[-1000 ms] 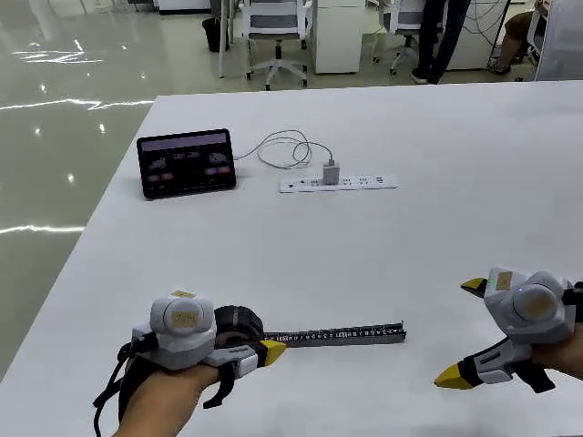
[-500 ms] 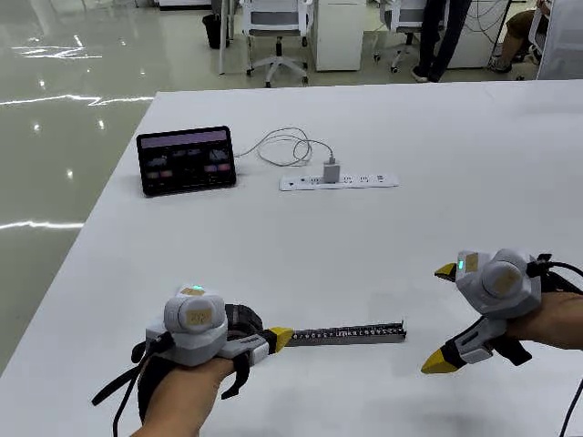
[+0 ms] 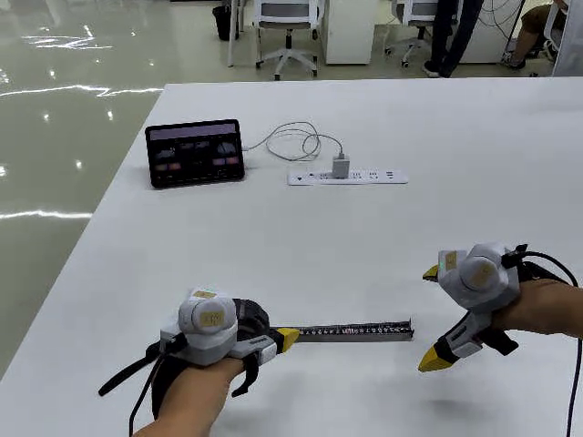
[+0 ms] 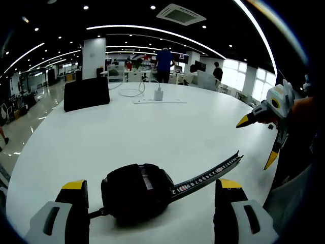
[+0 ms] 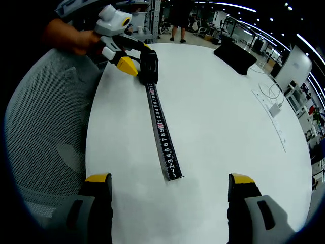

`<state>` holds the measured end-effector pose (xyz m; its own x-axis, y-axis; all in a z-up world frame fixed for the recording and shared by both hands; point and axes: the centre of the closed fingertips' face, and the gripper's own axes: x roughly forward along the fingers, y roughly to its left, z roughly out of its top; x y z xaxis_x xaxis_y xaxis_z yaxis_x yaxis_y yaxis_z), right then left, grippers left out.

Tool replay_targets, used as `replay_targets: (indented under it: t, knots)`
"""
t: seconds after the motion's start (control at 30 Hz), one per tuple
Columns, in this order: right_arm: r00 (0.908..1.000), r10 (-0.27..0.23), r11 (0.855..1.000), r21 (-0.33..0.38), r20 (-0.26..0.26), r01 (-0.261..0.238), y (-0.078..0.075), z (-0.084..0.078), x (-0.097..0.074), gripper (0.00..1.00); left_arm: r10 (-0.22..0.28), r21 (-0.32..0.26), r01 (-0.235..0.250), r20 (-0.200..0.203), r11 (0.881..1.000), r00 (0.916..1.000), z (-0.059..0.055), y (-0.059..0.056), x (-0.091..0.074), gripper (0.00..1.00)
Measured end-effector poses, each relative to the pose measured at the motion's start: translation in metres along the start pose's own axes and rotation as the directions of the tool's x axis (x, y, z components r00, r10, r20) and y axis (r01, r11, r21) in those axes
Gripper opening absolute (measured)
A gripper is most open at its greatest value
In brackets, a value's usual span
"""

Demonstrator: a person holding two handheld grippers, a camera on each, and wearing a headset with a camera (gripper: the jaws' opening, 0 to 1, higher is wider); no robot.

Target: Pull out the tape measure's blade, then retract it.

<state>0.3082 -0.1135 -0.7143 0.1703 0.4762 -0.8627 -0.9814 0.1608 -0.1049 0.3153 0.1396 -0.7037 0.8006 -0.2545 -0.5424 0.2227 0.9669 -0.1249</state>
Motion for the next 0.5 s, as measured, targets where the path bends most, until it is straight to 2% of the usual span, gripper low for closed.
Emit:
replay_targets:
  t: [0.03,0.1,0.23,0.37,0.5]
  knots:
    - [0.9999,0.010,1.000,-0.014,-0.012,-0.011,0.000,-0.001,0.003,0.89,-0.001,-0.021,0.001,0.022,1.000,0.9998,0.004,0.000,-0.001,1.00]
    - [0.9993,0.026,0.999,-0.041,-0.028,-0.027,0.000,-0.001,0.007,0.86,0.004,0.003,-0.004,0.029,1.000,0.9996,0.006,0.000,-0.001,1.00]
    - [0.9965,0.063,0.994,-0.082,-0.055,-0.067,0.000,-0.003,0.014,0.75,0.003,0.006,-0.003,0.022,1.000,0.9997,0.002,0.001,0.002,1.00]
    - [0.9918,0.095,0.989,-0.101,-0.085,-0.104,0.003,-0.006,0.021,0.65,0.012,0.004,-0.012,-0.011,1.000,0.9999,-0.008,0.004,0.004,1.00]
    - [0.9854,0.127,0.985,-0.098,-0.113,-0.139,0.005,-0.015,0.027,0.55,0.008,0.012,-0.008,0.005,1.000,1.0000,-0.006,0.004,0.005,1.00]
